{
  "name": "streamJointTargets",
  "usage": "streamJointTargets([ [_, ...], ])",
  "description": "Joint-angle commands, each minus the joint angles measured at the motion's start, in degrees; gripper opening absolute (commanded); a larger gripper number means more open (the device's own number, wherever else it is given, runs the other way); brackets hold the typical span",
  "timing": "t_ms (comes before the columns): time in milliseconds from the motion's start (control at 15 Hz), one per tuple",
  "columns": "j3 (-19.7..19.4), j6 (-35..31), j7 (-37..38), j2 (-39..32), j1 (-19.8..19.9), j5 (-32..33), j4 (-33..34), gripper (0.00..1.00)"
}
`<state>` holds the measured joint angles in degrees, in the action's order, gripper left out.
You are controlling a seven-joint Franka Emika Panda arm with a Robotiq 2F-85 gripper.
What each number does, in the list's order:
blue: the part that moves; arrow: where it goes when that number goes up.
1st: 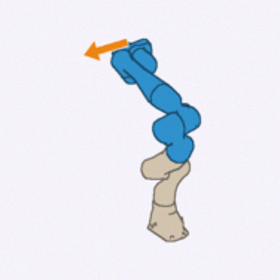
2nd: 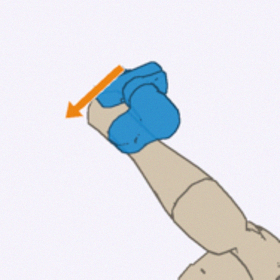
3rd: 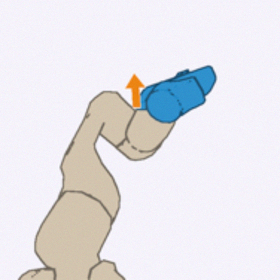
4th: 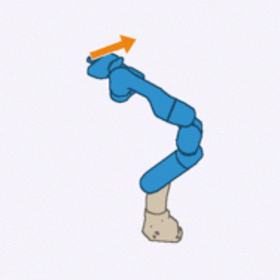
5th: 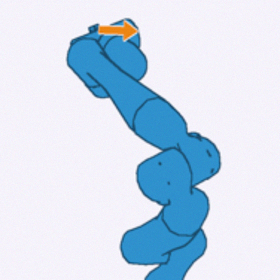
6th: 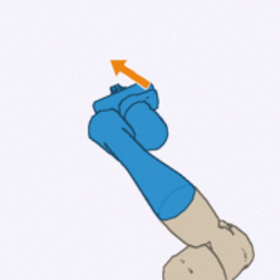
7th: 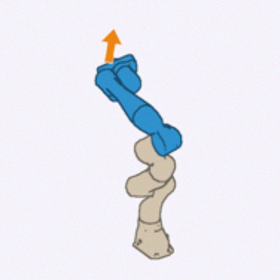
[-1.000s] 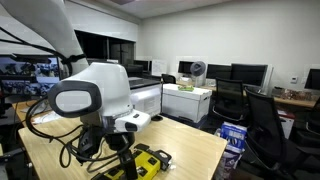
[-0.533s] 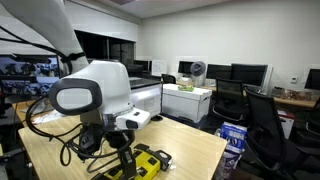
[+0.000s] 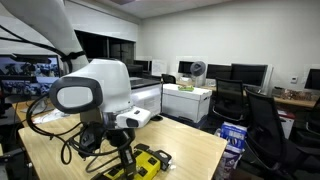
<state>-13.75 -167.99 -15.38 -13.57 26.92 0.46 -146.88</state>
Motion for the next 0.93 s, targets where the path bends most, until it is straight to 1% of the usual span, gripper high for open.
streamJointTargets([
  [0,-1.8,3.5,-1.1,0.7,-1.0,1.2,0.2,0.07],
  [133,-3.4,9.6,-0.9,0.6,-2.2,4.0,2.3,0.07],
  [200,-4.1,15.9,-1.3,0.4,-2.9,6.0,4.7,0.07],
  [267,-4.1,19.7,-1.9,0.1,-3.1,6.9,6.6,0.07],
  [533,-4.0,39.1,-3.5,-2.2,-4.3,11.0,16.6,0.07],
  [733,-2.9,51.6,-8.8,-5.5,-4.4,11.2,25.0,0.07],
  [867,-2.3,57.5,-12.8,-8.8,-4.0,11.1,30.5,0.07],
])
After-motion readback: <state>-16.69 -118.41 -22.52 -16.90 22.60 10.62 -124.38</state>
